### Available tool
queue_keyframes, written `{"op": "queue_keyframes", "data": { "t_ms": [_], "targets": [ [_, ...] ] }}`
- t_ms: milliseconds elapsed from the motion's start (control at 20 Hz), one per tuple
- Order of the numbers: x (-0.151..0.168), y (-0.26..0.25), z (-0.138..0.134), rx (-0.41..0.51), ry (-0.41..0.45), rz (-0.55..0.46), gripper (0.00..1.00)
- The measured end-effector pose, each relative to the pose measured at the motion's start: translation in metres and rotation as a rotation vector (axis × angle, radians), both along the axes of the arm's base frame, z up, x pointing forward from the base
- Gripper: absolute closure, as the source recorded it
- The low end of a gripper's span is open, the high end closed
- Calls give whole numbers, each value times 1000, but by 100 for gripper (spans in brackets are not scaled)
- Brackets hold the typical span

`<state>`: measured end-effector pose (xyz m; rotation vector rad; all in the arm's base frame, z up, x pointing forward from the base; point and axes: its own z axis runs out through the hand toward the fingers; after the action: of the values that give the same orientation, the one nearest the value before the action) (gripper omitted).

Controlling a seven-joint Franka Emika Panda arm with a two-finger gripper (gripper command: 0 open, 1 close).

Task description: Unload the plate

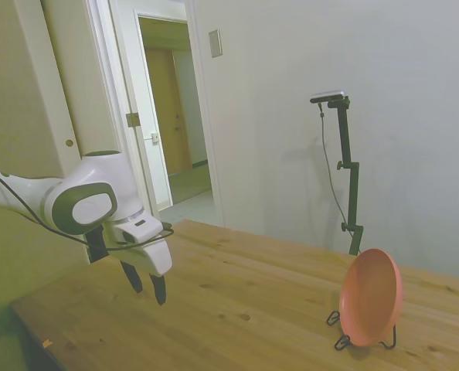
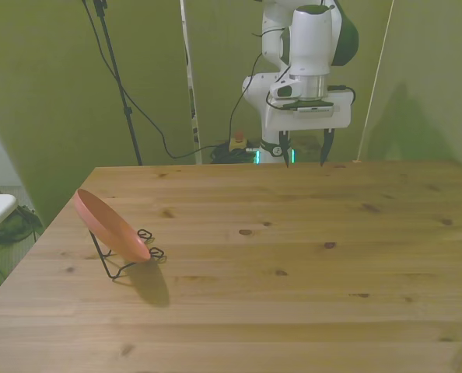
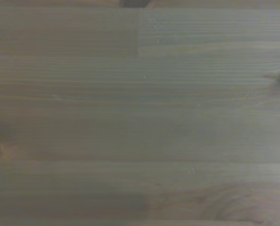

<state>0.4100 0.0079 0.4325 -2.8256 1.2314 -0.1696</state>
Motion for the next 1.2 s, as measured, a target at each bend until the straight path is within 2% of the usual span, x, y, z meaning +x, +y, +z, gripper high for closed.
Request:
{"op": "queue_keyframes", "data": {
  "t_ms": [200, 550, 700, 850, 950, 1200],
  "targets": [
    [-2, -23, 9, 2, -16, -41, 0],
    [-27, -157, 86, -69, -128, -212, 0],
    [-10, -212, 103, -83, -169, -279, 0],
    [23, -257, 104, -96, -161, -319, 0],
    [47, -263, 114, -89, -164, -305, 0],
    [60, -281, 132, -120, -163, -263, 0]
  ]
}}
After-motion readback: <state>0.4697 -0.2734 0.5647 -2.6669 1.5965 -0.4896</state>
